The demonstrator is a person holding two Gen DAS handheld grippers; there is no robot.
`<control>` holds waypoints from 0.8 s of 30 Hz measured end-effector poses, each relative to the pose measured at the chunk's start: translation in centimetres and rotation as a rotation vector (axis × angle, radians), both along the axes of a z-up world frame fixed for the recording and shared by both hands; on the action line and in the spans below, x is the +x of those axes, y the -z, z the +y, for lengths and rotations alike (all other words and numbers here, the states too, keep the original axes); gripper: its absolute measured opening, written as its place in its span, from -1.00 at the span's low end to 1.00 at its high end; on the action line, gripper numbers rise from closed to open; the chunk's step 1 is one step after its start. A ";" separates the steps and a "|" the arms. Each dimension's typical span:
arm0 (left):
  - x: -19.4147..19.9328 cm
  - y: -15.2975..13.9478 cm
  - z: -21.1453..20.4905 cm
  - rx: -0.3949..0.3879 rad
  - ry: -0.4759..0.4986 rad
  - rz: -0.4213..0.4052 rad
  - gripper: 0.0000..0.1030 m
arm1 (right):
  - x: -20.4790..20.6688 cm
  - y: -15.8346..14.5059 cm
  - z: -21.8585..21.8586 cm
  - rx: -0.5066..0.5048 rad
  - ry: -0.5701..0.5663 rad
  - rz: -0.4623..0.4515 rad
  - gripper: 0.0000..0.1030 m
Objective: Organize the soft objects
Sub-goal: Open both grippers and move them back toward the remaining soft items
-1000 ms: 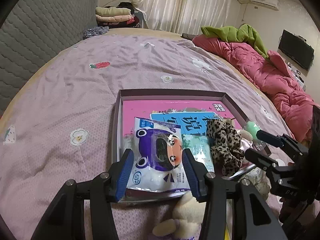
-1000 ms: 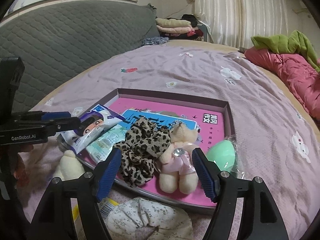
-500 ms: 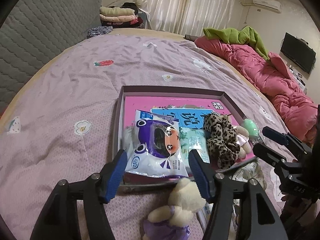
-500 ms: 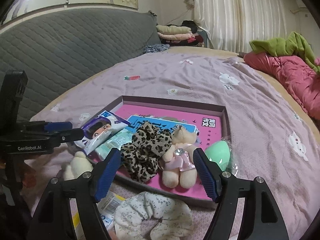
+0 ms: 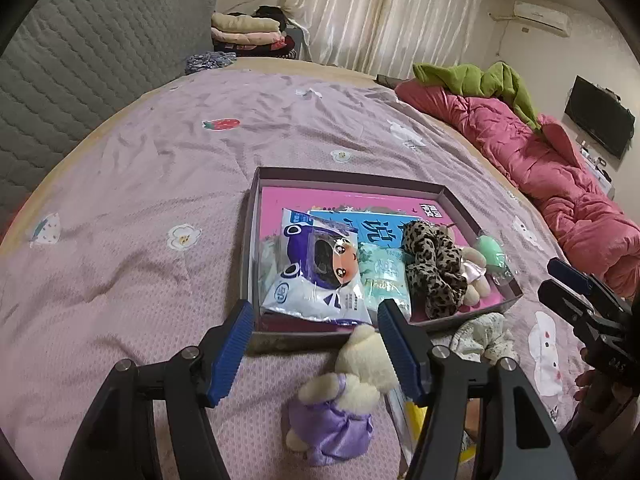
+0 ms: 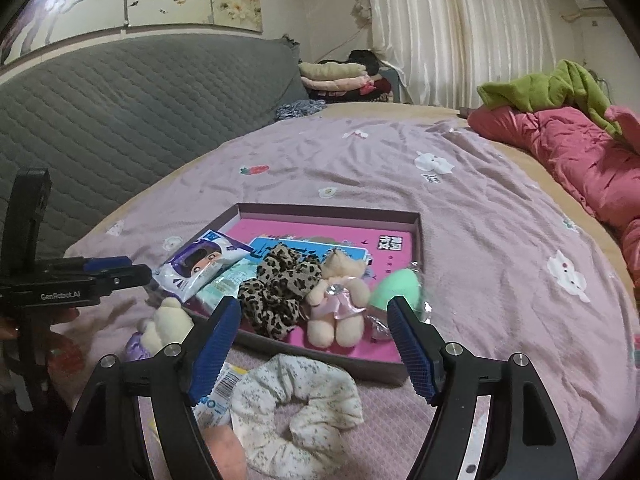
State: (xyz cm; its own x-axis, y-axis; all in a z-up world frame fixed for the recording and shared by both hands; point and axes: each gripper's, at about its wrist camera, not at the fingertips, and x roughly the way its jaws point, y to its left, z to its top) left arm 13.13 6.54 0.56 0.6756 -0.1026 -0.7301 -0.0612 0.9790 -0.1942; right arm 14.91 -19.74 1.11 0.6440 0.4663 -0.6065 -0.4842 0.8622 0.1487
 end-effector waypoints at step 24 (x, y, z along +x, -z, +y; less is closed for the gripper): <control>-3.7 -0.1 -1.3 0.001 0.011 0.040 0.25 | -5.9 -0.6 0.6 -0.011 -0.100 0.053 0.49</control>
State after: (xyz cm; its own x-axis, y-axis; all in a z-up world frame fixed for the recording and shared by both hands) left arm 9.41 5.21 0.64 0.6444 -0.1085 -0.7569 -0.0586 0.9800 -0.1904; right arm 9.03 -19.17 1.73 0.5612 0.5199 -0.6440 -0.5598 0.8116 0.1673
